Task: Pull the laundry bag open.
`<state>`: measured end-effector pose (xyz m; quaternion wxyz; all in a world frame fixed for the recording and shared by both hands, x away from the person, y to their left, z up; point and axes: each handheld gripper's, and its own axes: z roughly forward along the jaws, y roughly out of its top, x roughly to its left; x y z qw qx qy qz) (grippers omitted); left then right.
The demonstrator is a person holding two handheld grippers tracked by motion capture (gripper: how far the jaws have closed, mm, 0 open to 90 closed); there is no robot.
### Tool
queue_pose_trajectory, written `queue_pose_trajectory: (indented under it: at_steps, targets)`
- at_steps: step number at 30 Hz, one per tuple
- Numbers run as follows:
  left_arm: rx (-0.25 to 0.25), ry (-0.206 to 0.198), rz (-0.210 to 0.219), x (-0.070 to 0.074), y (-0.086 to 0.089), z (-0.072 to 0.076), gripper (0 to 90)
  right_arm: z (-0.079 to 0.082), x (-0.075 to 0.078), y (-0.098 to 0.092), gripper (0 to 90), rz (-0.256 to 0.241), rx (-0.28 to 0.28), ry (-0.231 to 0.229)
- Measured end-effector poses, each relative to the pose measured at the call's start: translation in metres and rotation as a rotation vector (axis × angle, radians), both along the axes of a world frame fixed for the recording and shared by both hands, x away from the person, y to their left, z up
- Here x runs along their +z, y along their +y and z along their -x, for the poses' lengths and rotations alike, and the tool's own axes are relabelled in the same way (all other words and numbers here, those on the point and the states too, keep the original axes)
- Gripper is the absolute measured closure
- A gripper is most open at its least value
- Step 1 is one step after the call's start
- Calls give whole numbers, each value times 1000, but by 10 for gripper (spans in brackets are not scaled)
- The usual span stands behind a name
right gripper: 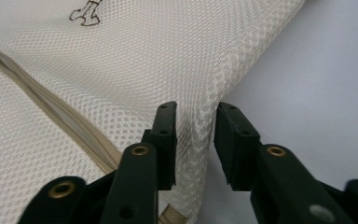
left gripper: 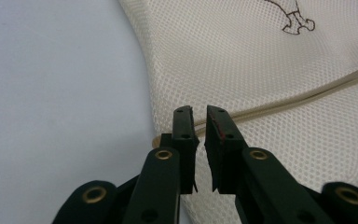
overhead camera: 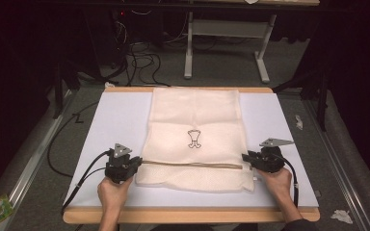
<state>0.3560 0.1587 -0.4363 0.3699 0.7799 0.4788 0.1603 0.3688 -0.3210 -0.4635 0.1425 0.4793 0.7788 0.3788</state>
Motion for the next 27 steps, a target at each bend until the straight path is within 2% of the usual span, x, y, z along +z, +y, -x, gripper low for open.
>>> queue_pose_trajectory:
  at_steps: [3,7,9,12,17,22,27]
  targets:
    - [-1,-14,5,1,-1,0,773,1,1,-1,643,2,-14,-7]
    - [18,-47,19,5,2,2,673,6,6,-6,567,-2,-31,-44]
    - [17,-60,22,7,3,2,658,7,7,-7,558,-5,-31,-42]
    - [28,-82,38,11,6,5,603,11,13,-11,544,7,-16,-74]
    - [26,-111,78,18,14,7,544,17,20,-25,533,-31,-48,-106]
    - [45,-174,105,24,21,13,551,23,26,-41,536,-63,-79,-140]
    - [54,-208,120,30,29,17,552,29,31,-56,544,-77,-109,-182]
